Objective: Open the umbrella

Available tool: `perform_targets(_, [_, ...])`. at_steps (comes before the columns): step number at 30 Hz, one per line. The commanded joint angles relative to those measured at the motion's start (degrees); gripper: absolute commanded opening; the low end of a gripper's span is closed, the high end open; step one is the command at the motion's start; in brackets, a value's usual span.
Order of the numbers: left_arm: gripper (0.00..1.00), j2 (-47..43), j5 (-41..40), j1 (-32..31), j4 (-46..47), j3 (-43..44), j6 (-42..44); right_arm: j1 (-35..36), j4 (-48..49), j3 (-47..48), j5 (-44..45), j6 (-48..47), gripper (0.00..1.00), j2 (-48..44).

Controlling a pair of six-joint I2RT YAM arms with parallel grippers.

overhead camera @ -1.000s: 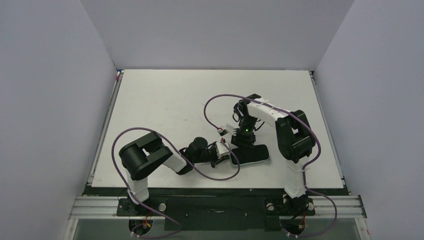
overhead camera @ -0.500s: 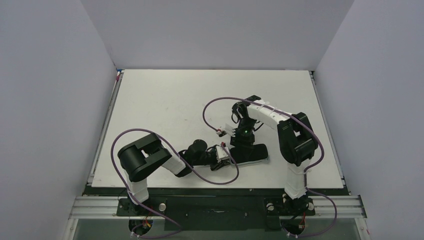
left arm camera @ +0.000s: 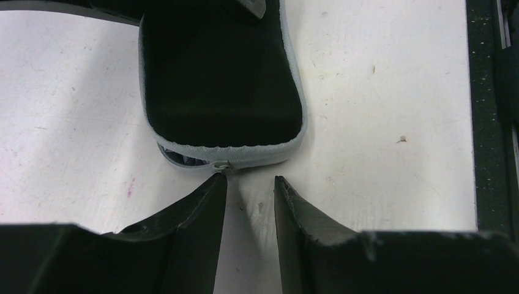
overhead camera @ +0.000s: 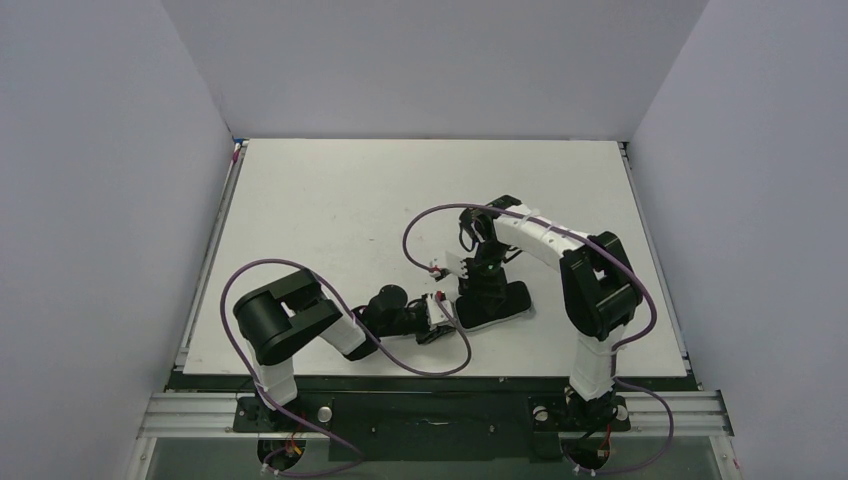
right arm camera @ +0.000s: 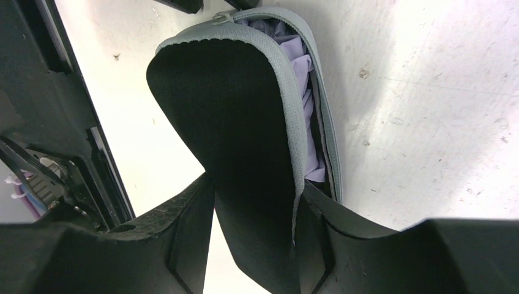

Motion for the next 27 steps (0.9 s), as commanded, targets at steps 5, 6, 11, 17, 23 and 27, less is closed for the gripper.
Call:
perform_targets(5, [0.35, 3.5, -3.8, -1.4, -0.7, 2.3, 0.9, 1.1, 14.7, -3.3, 3.4, -2.7, 0.00, -3.2])
perform_targets(6, [0.35, 4.0, -4.2, -1.5, -0.4, 2.6, 0.4, 1.2, 15.1, -3.5, 3.4, -2.7, 0.00, -3.5])
perform_targets(11, [0.31, 4.8, -6.8, -1.5, 0.2, 3.9, -2.5, 1.6, 15.4, -5.0, 3.1, -2.3, 0.00, -4.8])
perform_targets(17, [0.21, 3.2, -7.4, -1.5, 1.5, 3.5, -4.7, 2.4, 15.9, -6.6, 2.7, -1.1, 0.00, -4.9])
perform_targets(23, [0.19, 1.5, -7.4, -1.8, 1.7, 3.4, -5.7, 2.5, 16.0, -6.2, 2.4, 0.1, 0.00, -3.6])
perform_targets(27, [0.30, 0.2, -8.0, -2.3, 1.8, 3.5, -6.2, 2.4, 16.0, -6.1, 1.9, 0.9, 0.00, -3.1])
